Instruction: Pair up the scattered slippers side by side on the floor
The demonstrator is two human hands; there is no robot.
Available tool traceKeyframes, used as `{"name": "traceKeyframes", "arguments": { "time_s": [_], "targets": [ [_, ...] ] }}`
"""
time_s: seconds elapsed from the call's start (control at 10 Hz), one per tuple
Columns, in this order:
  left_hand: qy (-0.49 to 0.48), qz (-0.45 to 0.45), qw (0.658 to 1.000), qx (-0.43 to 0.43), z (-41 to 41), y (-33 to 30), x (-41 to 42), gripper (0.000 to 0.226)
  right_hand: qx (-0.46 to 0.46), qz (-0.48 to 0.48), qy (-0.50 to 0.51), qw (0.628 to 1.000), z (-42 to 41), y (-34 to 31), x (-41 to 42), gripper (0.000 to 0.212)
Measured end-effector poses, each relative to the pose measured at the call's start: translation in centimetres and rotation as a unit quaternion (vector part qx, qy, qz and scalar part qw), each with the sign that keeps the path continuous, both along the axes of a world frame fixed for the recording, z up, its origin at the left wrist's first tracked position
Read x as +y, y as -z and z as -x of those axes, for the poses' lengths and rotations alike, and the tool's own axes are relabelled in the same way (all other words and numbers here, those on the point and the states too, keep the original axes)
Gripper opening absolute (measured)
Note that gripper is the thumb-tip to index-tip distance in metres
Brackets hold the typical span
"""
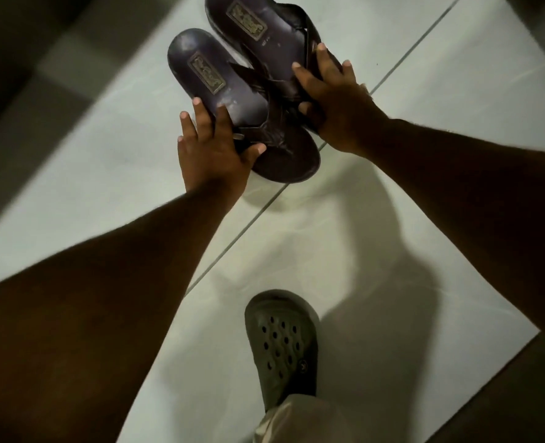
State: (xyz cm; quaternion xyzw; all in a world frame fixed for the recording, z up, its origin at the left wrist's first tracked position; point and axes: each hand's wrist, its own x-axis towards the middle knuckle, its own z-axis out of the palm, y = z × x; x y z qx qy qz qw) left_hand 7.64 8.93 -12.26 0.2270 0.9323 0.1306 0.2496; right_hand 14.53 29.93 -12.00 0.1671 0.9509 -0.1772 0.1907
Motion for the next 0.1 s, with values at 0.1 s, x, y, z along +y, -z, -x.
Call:
{"name": "traceKeyframes", "arguments": {
  "time_s": [0.1],
  "targets": [
    [0.032,0.014,0.999,0.002,1.13,-2.93,-3.11,0.095,0.024,-0.024,0.015,0.999,-1.16,-2.44,-2.25,0.064]
  ]
}}
